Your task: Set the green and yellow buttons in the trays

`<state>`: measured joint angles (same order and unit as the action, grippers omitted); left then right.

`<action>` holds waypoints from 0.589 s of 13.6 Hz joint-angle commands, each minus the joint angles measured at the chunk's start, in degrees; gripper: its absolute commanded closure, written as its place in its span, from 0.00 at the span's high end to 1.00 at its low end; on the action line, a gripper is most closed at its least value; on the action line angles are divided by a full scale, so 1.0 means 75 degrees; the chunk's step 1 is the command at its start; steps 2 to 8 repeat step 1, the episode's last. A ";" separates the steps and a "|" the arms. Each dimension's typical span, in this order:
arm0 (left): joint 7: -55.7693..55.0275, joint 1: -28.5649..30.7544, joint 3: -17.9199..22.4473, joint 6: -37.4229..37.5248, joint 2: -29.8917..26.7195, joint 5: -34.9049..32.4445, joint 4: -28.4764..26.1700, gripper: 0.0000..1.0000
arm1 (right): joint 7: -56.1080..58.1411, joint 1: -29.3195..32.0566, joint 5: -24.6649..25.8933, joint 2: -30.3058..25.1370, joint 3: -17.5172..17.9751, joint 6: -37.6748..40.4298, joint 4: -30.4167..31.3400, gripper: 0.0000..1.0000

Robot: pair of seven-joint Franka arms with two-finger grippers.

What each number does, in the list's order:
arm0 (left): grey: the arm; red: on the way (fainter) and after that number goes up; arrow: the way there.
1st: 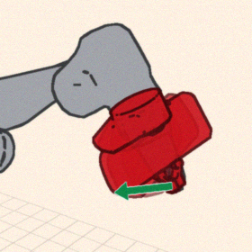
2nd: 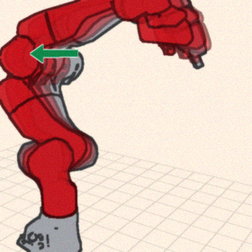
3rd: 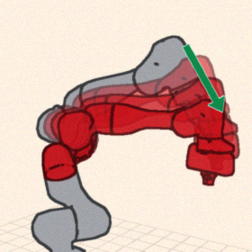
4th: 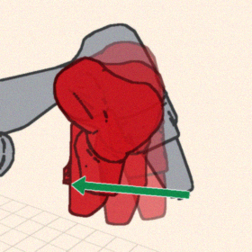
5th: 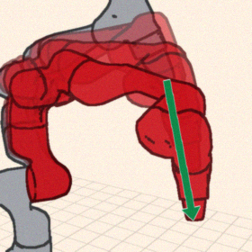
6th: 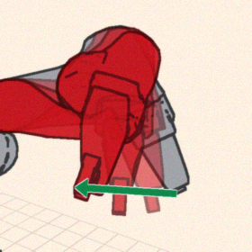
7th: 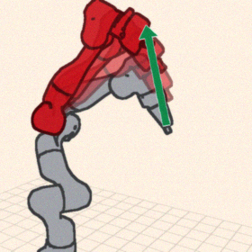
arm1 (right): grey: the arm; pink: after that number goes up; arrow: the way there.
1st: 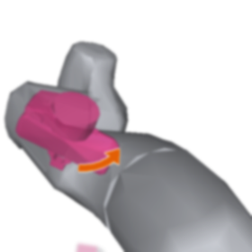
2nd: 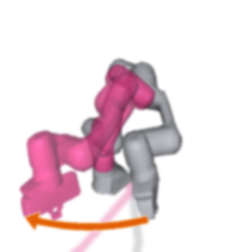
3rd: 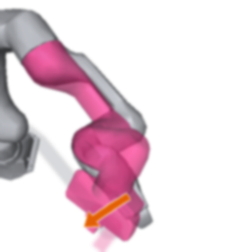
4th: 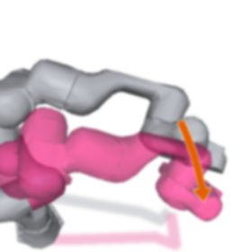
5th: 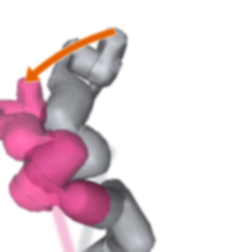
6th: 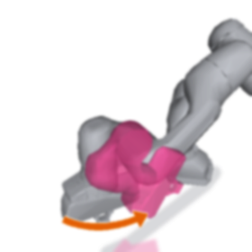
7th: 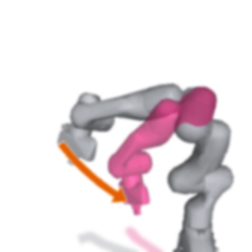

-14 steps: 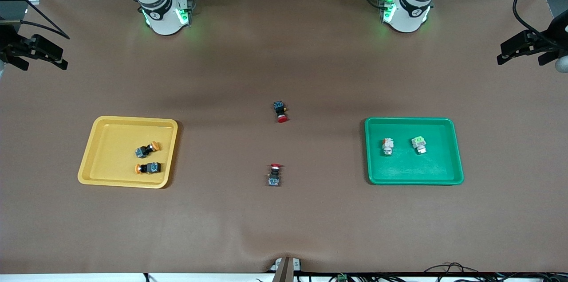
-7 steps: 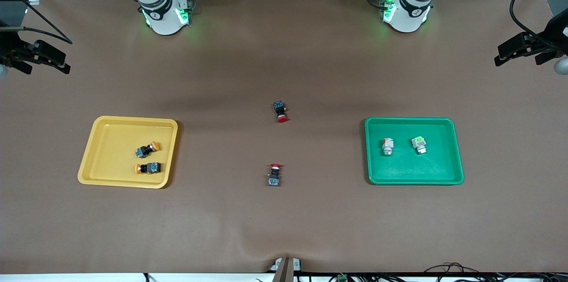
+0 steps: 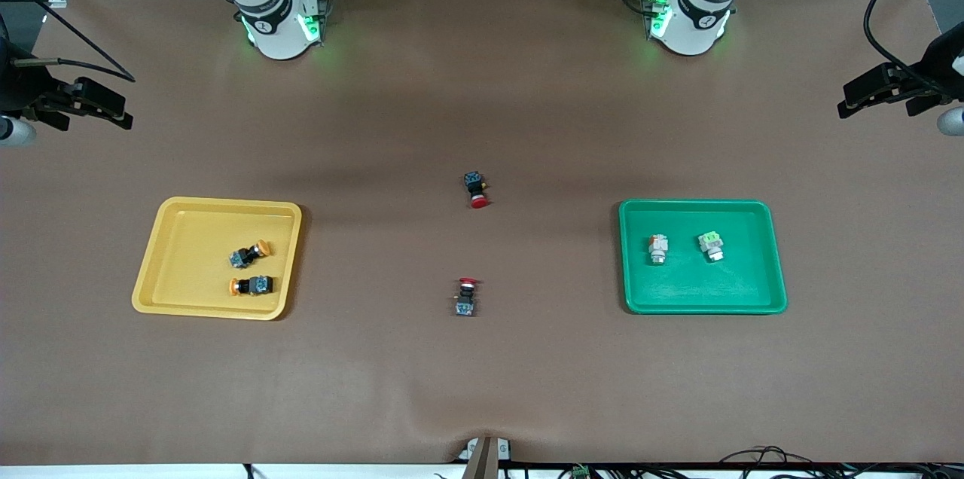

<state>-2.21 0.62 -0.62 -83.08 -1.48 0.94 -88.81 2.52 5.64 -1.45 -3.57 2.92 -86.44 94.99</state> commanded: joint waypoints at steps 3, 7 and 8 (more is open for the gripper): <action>-0.0022 -0.0036 0.0000 0.0074 0.0103 0.0063 0.0205 1.00 | -0.0043 0.0021 -0.0158 0.0031 0.0020 0.0111 -0.0126 1.00; -0.0022 -0.0036 0.0000 0.0074 0.0103 0.0063 0.0205 1.00 | -0.0043 0.0021 -0.0158 0.0031 0.0020 0.0111 -0.0126 1.00; -0.0022 -0.0036 0.0000 0.0074 0.0103 0.0063 0.0205 1.00 | -0.0043 0.0021 -0.0158 0.0031 0.0020 0.0111 -0.0126 1.00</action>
